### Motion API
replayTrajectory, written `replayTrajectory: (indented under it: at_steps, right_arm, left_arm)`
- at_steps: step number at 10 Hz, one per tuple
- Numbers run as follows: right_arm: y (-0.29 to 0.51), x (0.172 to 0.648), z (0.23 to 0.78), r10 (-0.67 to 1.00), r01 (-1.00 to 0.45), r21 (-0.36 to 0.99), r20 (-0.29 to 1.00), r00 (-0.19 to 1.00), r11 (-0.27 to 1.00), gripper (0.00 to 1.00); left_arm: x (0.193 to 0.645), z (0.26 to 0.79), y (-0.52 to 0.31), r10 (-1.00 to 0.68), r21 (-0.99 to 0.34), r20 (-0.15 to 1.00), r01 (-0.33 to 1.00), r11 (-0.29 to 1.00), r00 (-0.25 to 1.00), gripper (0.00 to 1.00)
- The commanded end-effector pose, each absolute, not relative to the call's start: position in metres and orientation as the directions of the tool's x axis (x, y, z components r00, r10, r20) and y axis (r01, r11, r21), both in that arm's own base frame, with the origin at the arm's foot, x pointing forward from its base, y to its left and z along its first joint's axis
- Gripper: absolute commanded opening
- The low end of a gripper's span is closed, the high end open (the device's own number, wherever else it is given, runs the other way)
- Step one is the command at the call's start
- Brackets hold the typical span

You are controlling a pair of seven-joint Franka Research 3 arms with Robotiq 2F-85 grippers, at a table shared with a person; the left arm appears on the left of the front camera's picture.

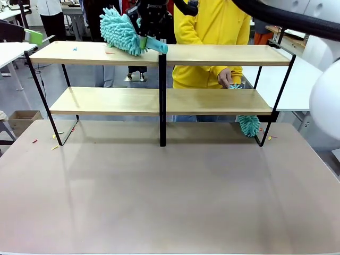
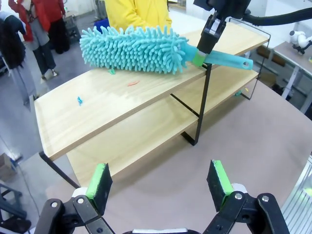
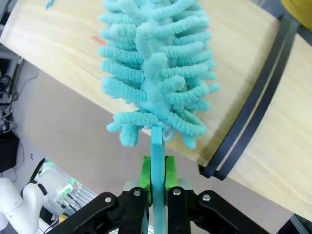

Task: Clean the shelves.
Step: Clean another randomly selected level of the Shelf with the Duster.

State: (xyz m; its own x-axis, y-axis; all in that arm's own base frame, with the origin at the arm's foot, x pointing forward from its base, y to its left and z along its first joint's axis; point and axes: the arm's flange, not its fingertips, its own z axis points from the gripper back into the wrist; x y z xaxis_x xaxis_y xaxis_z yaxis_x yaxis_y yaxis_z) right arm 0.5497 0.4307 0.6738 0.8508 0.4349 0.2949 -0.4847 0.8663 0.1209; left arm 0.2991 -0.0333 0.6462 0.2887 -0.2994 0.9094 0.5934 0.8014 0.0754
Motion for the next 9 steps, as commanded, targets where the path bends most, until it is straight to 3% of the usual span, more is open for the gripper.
replayTrajectory:
  at_steps: [1, 4, 5, 8, 9]
  right_arm:
    - [0.449, 0.567, 0.694, 0.496, -0.551, 0.218, 0.259, 0.828, 0.806, 0.12]
    - [0.451, 0.565, 0.694, 0.584, -0.626, 0.342, 0.228, 0.779, 0.701, 0.12]
    - [0.451, 0.564, 0.691, 0.652, -0.682, 0.322, 0.213, 0.728, 0.656, 0.12]
    - [0.424, 0.56, 0.709, 0.889, -0.821, 0.483, 0.165, 0.428, 0.305, 0.12]
    - [0.403, 0.554, 0.723, 0.917, -0.822, 0.545, 0.22, 0.331, 0.166, 0.12]
  left_arm:
    - [0.298, 0.645, -0.033, -0.307, 0.083, 0.908, 0.596, 0.799, 0.284, 1.0]
    - [0.298, 0.645, -0.033, -0.307, 0.083, 0.908, 0.596, 0.799, 0.284, 1.0]
    - [0.298, 0.645, -0.033, -0.307, 0.083, 0.908, 0.596, 0.799, 0.284, 1.0]
    - [0.298, 0.645, -0.033, -0.307, 0.083, 0.908, 0.596, 0.799, 0.284, 1.0]
    - [0.298, 0.645, -0.033, -0.307, 0.083, 0.908, 0.596, 0.799, 0.284, 1.0]
